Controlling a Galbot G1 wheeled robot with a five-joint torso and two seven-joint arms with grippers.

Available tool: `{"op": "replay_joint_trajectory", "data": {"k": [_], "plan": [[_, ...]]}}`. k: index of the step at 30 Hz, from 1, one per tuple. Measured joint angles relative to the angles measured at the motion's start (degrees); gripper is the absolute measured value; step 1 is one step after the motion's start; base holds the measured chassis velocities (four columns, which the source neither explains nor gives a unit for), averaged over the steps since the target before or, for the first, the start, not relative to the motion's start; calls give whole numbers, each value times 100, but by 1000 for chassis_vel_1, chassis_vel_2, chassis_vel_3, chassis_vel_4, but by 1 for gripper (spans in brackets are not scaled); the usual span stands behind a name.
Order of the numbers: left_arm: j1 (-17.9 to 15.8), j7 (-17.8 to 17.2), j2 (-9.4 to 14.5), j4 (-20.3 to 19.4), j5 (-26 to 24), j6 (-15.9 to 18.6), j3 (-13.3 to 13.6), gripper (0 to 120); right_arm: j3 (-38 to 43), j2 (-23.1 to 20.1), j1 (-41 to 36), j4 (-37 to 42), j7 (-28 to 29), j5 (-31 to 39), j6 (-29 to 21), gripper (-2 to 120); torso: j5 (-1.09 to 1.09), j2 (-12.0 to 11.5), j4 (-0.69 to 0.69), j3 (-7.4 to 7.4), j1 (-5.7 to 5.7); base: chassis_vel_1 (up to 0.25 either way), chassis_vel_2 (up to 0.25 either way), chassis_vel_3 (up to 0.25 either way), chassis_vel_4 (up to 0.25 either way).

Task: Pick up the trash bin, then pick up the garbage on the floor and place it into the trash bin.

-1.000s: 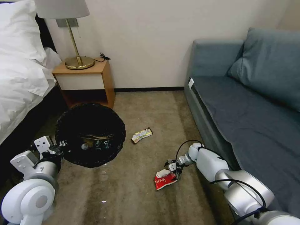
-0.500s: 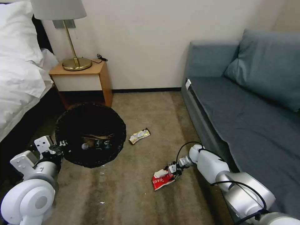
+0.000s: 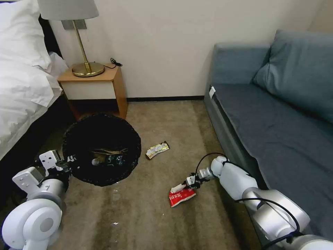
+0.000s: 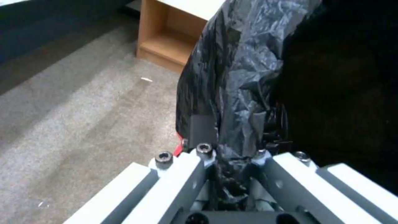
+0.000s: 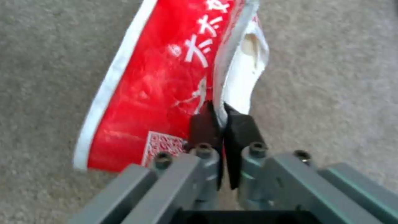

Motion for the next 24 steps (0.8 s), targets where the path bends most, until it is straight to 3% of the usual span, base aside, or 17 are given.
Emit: {"op": "replay_joint_trajectory", "data": {"k": [9, 16, 18, 19, 21, 22, 24], "plan": [[-25, -9, 25, 10, 0, -2, 3, 0, 173, -166, -131, 271, -53, 348, -9, 0, 1, 0, -3, -1, 0, 0, 0, 0, 0], [-67, -22, 55, 48, -3, -1, 54, 0, 365, -637, -241, 867, -234, 1261, -158, 0, 1, 0, -2, -1, 0, 0, 0, 0, 0], [-75, -34, 94, 68, -20, -1, 55, 0, 619, -1076, -372, 1377, -339, 1801, -253, 0, 2, 0, -2, -1, 0, 0, 0, 0, 0], [-75, -34, 94, 68, -20, -1, 55, 0, 619, -1076, -372, 1377, -339, 1801, -253, 0, 2, 0, -2, -1, 0, 0, 0, 0, 0], [-79, -43, 138, 88, -42, 4, 50, 0, 807, -1734, -538, 2091, -370, 2963, -484, 0, 1, 1, -5, -2, 0, 0, 0, 0, 0], [-79, -43, 138, 88, -42, 4, 50, 0, 807, -1734, -538, 2091, -370, 2963, -484, 0, 1, 1, -5, -2, 0, 0, 0, 0, 0], [-62, -46, 152, 94, -48, 5, 26, 0, 988, -2205, -696, 2809, -205, 3813, -741, 0, 0, 0, -11, -2, 0, 0, 0, 0, 0]]}}
